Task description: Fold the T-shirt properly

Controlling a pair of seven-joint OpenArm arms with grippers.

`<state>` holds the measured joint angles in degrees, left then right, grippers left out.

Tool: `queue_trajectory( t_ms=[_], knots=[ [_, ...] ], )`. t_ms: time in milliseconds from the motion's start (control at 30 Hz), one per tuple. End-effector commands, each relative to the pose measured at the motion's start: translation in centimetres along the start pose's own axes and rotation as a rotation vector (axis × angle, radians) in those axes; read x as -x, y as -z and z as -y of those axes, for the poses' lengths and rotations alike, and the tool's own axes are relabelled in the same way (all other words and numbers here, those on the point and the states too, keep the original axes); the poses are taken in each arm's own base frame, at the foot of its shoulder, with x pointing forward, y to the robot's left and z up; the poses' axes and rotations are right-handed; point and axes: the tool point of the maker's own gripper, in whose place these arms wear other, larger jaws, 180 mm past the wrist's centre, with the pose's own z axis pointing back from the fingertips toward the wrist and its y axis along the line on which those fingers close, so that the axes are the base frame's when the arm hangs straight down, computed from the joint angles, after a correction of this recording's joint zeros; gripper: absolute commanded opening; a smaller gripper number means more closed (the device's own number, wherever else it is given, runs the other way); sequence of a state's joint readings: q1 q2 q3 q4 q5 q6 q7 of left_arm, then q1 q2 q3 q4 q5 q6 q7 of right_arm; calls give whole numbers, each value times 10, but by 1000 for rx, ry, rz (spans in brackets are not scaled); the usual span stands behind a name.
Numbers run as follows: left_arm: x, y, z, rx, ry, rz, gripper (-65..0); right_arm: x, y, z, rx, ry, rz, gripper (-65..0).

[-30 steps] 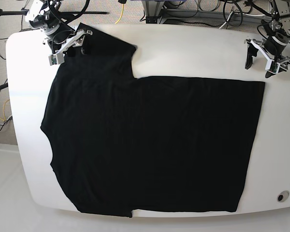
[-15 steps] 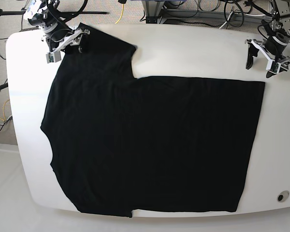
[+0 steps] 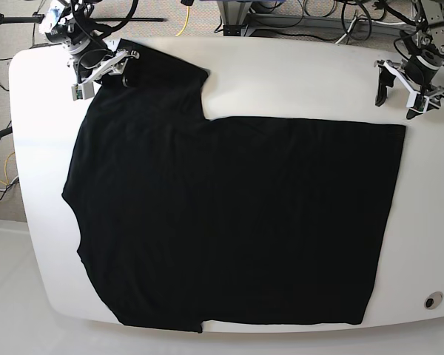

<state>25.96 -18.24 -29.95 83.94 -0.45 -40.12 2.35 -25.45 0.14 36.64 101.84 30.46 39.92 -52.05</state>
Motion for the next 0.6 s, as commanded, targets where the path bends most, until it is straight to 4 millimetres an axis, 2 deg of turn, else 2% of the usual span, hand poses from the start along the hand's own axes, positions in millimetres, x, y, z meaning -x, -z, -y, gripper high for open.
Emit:
queue_trajectory(
  t_ms=[0, 300, 567],
  knots=[
    [-10, -3, -7, -12, 9, 31, -184, -2, -2, -5, -8, -11, 8, -292],
    [-8, -2, -6, -11, 5, 25, -184, -9, -3, -18, -46, -10, 38, -292],
    [-8, -2, -6, -12, 7, 18, -183, -4, -1, -16, -49, -1, 20, -285]
  ],
)
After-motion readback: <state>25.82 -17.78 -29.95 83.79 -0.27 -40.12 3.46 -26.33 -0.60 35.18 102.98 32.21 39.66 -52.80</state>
